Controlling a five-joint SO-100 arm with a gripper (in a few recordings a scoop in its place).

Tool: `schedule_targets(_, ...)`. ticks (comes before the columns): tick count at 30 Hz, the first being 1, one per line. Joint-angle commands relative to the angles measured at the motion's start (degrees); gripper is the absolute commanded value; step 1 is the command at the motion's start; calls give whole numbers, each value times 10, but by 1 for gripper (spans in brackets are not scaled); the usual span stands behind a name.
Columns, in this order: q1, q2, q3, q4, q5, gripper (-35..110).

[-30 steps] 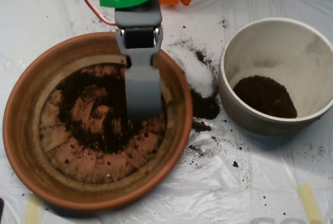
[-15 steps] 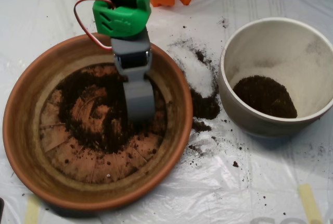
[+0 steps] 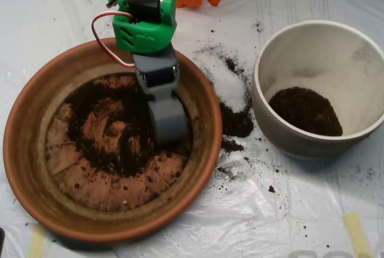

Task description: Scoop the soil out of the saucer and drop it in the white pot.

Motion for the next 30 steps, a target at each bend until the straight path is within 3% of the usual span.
schedule_targets(1,13,13,4,17,-11,38)
schedule_targets(14,39,-59,-73,76,-5,34)
schedule_targets(19,41,-62,-88,48,-13,33)
schedule_targets(30,31,-10,-46,-26,4,12)
